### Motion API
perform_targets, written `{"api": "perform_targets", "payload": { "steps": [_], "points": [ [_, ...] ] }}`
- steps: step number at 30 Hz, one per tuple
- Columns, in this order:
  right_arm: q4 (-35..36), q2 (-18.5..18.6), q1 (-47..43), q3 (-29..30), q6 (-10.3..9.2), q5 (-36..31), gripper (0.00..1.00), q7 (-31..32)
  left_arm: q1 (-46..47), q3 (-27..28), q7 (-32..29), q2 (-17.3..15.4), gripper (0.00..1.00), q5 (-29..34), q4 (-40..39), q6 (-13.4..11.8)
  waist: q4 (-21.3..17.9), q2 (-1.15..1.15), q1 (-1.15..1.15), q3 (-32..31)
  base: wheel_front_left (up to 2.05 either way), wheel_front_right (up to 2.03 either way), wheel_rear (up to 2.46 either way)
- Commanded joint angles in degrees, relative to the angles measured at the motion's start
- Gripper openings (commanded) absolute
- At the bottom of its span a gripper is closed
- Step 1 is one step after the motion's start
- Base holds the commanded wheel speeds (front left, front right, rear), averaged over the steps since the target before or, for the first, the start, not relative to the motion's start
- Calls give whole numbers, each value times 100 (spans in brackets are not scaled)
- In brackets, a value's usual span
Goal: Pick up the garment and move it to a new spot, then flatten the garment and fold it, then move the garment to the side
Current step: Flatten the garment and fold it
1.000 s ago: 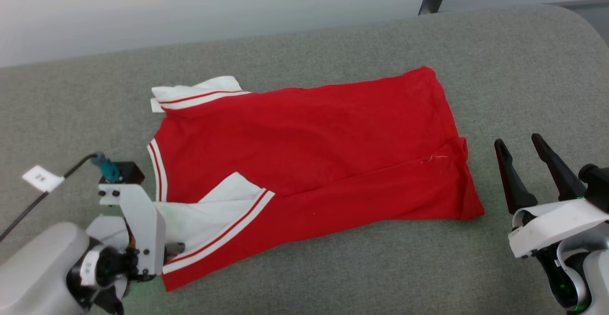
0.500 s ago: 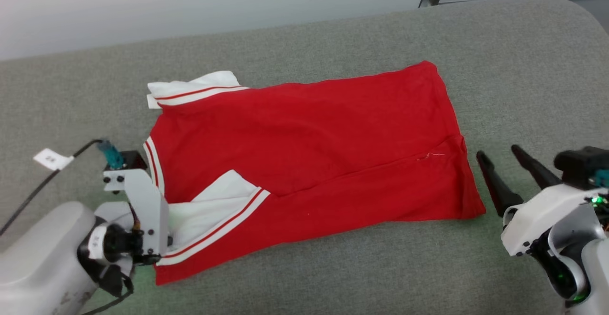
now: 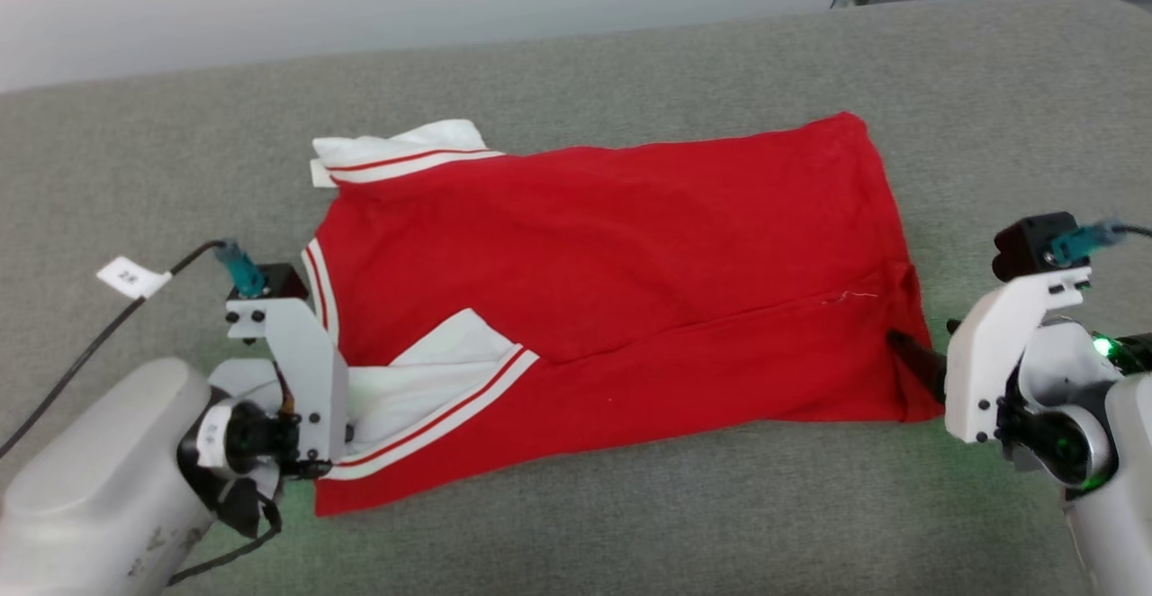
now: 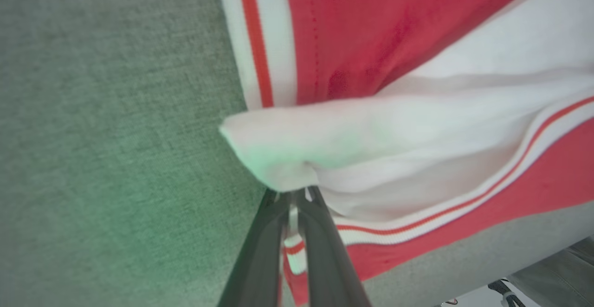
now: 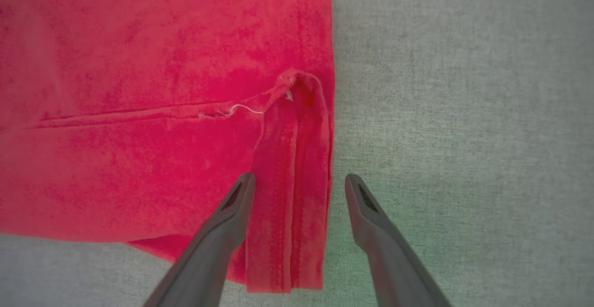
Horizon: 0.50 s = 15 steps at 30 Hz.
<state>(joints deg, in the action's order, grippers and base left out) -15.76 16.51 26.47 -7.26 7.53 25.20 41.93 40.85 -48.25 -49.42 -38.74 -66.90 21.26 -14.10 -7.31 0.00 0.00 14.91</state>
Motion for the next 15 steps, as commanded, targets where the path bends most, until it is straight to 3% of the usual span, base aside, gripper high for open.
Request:
{"api": "perform_targets", "payload": {
  "steps": [1, 7, 15],
  "points": [
    [-67, -41, 100, 44, -10, -25, 100, 220, -116, -152, 63, 261, 0, 73, 109, 35, 64, 0, 0, 49, 0, 0, 0],
    [-291, -197, 344, 157, -10, -194, 100, 1298, 16, -161, 121, 385, 0, 106, 146, 54, 177, 0, 0, 126, 0, 0, 0],
    [-512, -397, 459, 420, -10, -544, 100, 2192, 117, -144, 192, 541, 0, 88, 213, 121, 283, 0, 0, 222, 0, 0, 0]
  ]
}}
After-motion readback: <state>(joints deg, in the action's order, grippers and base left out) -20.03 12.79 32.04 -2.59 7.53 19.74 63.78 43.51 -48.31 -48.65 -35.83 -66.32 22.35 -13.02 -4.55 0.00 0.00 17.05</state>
